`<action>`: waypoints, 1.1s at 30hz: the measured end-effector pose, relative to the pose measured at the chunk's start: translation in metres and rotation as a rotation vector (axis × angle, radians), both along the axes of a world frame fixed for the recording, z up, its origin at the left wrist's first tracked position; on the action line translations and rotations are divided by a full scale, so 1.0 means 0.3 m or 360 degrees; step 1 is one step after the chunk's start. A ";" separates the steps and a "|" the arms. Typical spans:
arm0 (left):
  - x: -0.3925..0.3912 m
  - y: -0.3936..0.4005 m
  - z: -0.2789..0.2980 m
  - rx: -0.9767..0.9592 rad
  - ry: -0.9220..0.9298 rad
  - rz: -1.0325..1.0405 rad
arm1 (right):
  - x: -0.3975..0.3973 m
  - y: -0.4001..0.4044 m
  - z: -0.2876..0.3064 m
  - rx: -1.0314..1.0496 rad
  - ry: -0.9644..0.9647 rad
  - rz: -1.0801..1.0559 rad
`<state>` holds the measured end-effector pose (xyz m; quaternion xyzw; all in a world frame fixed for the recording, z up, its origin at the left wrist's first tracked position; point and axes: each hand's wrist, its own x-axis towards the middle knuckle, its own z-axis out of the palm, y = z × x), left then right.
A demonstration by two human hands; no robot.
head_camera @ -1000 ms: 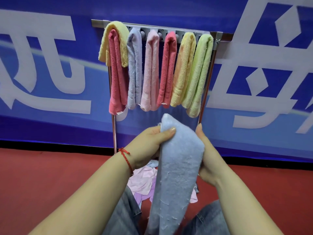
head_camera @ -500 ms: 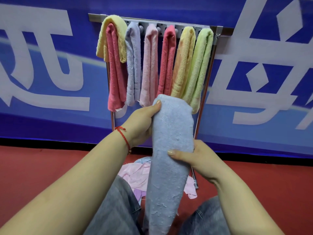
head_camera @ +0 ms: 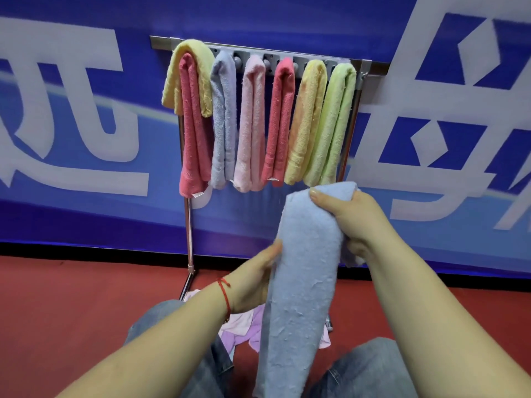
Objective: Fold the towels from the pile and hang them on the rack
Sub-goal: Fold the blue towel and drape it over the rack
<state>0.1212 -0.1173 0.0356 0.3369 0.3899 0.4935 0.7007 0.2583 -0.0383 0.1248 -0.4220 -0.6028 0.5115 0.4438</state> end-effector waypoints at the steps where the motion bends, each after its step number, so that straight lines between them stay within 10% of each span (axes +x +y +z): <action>1: 0.008 -0.003 -0.011 0.0024 0.0041 -0.0009 | 0.002 0.012 0.004 -0.0039 0.0020 -0.0043; 15: 0.032 0.020 0.080 0.0310 0.0020 0.0217 | 0.027 -0.007 -0.217 -0.1229 0.0427 0.0679; 24: -0.049 0.083 0.093 0.0018 -0.0007 0.0702 | 0.046 -0.050 -0.212 -0.1065 0.0376 0.1026; 33: -0.026 0.032 0.019 -0.0070 -0.0182 0.0183 | -0.011 -0.052 -0.132 -0.0645 0.0409 0.0605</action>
